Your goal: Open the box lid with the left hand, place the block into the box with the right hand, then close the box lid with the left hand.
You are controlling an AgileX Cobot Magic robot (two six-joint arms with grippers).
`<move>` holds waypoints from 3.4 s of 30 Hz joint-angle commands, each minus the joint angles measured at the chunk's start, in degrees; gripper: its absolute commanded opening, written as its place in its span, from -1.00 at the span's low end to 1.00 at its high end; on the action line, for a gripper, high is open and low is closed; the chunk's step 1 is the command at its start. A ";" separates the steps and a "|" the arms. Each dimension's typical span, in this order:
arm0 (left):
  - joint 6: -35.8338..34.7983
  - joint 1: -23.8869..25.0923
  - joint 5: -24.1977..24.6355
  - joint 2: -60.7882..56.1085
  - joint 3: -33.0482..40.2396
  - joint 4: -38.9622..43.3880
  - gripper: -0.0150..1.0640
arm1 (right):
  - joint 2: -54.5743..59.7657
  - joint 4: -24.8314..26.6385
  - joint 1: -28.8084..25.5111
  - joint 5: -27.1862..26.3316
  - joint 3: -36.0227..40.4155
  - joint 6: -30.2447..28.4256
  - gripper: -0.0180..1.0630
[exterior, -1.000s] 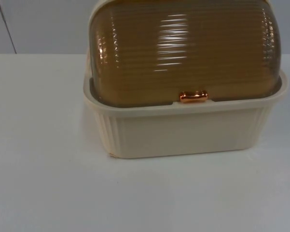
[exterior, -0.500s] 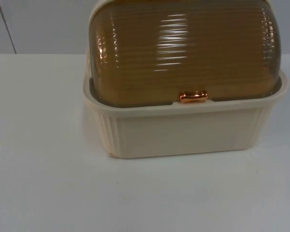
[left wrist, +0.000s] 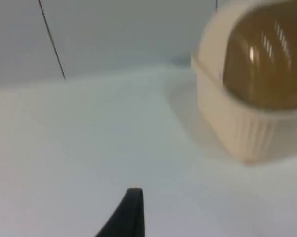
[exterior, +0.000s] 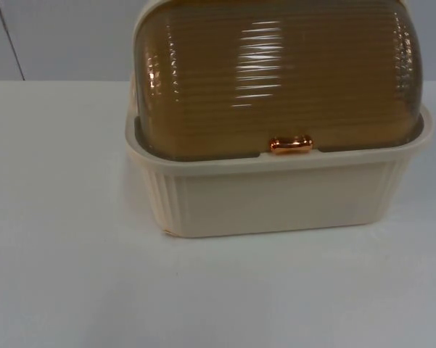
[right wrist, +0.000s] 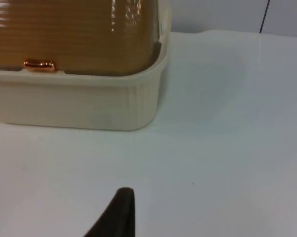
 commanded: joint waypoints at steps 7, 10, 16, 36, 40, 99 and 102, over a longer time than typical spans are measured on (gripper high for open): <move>-1.37 -0.39 1.91 -0.13 1.20 4.58 0.92 | -0.18 0.21 0.03 0.25 0.20 0.70 0.96; -3.95 -0.39 2.29 -0.13 1.63 5.89 0.92 | -0.18 0.21 0.03 0.61 0.45 0.70 0.96; -6.14 -0.39 2.18 -0.13 1.63 7.35 0.92 | -0.18 0.38 0.03 0.55 0.80 0.70 0.96; -6.95 -0.39 2.08 -0.13 1.73 7.50 0.92 | -0.18 0.25 0.03 0.42 0.92 2.21 0.96; -6.95 -0.39 2.08 -0.13 1.73 7.50 0.92 | -0.18 0.25 0.03 0.42 0.92 2.21 0.96; -7.25 -0.39 2.08 -0.13 1.73 8.16 0.92 | -0.18 0.62 1.15 0.08 0.92 3.10 0.96; -7.25 -0.39 2.08 -0.13 1.73 8.16 0.92 | -0.18 0.62 1.15 0.10 0.92 3.21 0.96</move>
